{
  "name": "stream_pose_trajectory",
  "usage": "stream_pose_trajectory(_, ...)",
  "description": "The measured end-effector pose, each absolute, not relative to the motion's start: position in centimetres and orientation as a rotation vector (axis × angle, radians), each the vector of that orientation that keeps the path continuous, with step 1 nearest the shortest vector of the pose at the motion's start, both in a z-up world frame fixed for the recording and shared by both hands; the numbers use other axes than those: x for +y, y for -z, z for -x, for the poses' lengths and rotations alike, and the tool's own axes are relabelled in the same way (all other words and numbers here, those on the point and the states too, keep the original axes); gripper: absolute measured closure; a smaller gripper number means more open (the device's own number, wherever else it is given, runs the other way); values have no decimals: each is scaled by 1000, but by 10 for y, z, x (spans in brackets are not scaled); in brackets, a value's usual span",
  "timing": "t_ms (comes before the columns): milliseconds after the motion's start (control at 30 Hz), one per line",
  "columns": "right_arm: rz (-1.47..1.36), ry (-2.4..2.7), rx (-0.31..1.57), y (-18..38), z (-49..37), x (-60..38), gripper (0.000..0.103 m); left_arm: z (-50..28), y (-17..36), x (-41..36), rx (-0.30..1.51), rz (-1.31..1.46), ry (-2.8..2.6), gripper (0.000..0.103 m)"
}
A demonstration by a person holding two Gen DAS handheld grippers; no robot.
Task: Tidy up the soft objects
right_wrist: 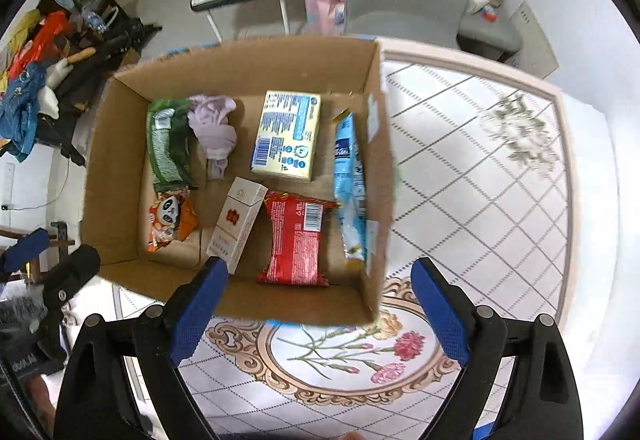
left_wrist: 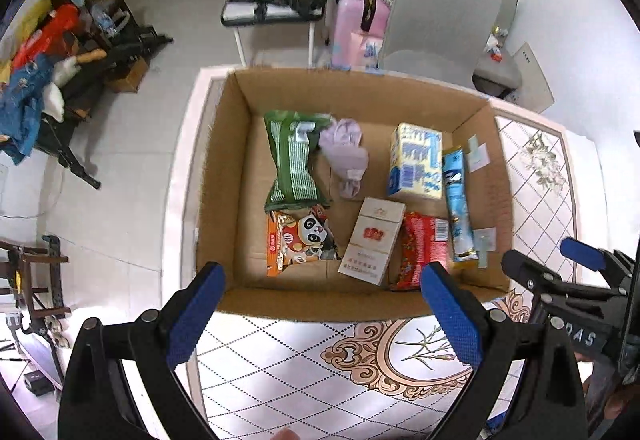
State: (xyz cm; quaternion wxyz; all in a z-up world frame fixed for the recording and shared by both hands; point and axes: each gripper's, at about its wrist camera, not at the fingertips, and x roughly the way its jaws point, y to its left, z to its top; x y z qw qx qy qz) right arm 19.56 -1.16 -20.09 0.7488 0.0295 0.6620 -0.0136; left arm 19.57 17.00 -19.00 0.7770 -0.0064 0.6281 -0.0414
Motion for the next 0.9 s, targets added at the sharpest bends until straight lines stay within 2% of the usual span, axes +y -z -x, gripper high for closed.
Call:
stream_pose_trajectory(400,-94,35,1255,92,-109,-32,8,-129,88,154,1193,-19,87,3)
stream_pose_trajectory(900,-92,42,1080,-17,-26,-47,8,-63,14,154,1102,3,80,3)
